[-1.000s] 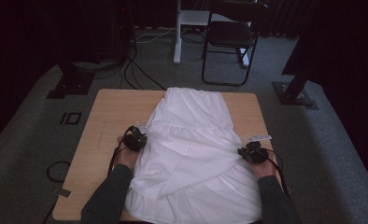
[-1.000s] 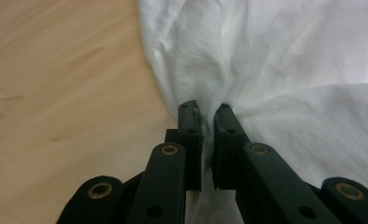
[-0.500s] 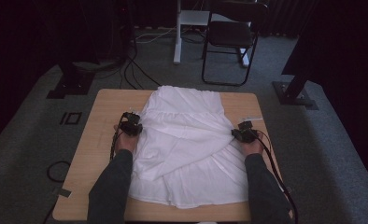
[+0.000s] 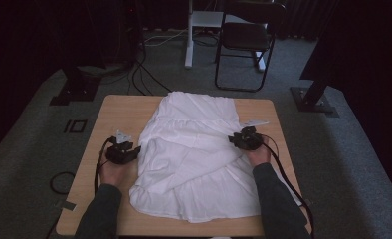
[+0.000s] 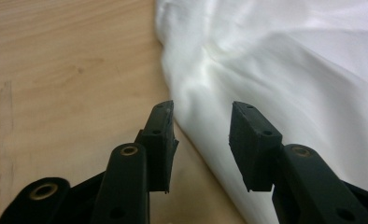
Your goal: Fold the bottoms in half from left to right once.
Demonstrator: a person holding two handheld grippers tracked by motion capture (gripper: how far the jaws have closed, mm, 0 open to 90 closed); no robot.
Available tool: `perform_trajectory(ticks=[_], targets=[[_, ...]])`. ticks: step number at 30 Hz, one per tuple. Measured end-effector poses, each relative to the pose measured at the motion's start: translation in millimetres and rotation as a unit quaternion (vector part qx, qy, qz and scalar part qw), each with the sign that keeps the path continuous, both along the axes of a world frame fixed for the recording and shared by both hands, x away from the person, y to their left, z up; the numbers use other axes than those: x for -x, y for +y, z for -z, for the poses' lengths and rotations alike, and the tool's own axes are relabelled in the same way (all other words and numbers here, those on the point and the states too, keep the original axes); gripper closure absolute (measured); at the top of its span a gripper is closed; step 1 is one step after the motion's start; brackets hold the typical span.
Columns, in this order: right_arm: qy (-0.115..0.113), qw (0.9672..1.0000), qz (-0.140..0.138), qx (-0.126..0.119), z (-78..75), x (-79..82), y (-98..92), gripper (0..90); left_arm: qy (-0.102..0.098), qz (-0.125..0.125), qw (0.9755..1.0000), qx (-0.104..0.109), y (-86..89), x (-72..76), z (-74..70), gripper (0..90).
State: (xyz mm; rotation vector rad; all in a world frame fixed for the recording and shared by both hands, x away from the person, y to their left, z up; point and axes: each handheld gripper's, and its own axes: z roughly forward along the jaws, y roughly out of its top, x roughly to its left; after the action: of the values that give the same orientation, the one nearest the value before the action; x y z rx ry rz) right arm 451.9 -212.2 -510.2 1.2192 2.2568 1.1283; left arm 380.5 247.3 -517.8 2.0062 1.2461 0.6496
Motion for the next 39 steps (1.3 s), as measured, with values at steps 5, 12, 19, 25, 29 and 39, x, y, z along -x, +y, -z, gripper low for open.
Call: perform_trajectory(ticks=[5,12,19,25,29,39], targets=[[0.007,0.9993,-0.030,0.022,7.2,-7.8,29.7,64.9,-0.015,0.026,0.9996,0.002,3.5,32.1,-1.9,57.4],[0.047,0.9980,-0.033,0.027,25.6,-22.7,54.5,44.5,-0.008,0.063,0.9968,0.048,10.5,84.6,4.5,51.1],[0.053,0.9959,-0.060,0.044,31.1,-18.7,53.1,73.3,0.030,0.114,0.9879,0.101,12.1,117.3,24.7,41.9],[0.019,0.9972,-0.066,0.029,15.8,-1.5,37.7,89.3,0.055,0.104,0.9922,0.042,1.5,112.3,37.0,39.9],[-0.007,0.9983,-0.058,0.001,3.7,20.2,14.8,89.6,0.058,0.106,0.9925,0.017,-2.2,112.4,37.0,68.3],[-0.083,0.9938,0.016,-0.072,-23.7,113.1,-91.1,89.8,0.013,0.138,0.9897,0.036,2.6,139.0,18.9,85.2]])
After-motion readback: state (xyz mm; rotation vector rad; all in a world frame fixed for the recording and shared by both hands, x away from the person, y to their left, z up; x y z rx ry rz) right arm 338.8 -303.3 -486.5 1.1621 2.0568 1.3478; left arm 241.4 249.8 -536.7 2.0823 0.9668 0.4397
